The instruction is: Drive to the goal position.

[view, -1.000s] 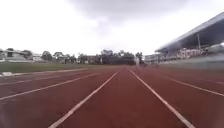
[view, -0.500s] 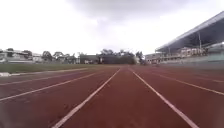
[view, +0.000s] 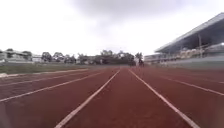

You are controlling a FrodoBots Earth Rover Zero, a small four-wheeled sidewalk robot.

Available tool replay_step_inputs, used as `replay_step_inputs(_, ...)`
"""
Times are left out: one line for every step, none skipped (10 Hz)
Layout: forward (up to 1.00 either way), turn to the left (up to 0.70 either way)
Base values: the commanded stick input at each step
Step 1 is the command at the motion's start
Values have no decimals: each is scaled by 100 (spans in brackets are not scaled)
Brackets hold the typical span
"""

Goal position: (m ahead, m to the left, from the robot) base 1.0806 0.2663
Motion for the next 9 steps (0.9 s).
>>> replay_step_inputs(45,0)
replay_step_inputs(45,0)
replay_step_inputs(45,0)
replay_step_inputs(45,0)
replay_step_inputs(45,0)
replay_step_inputs(45,0)
replay_step_inputs(45,0)
replay_step_inputs(45,0)
replay_step_inputs(45,-21)
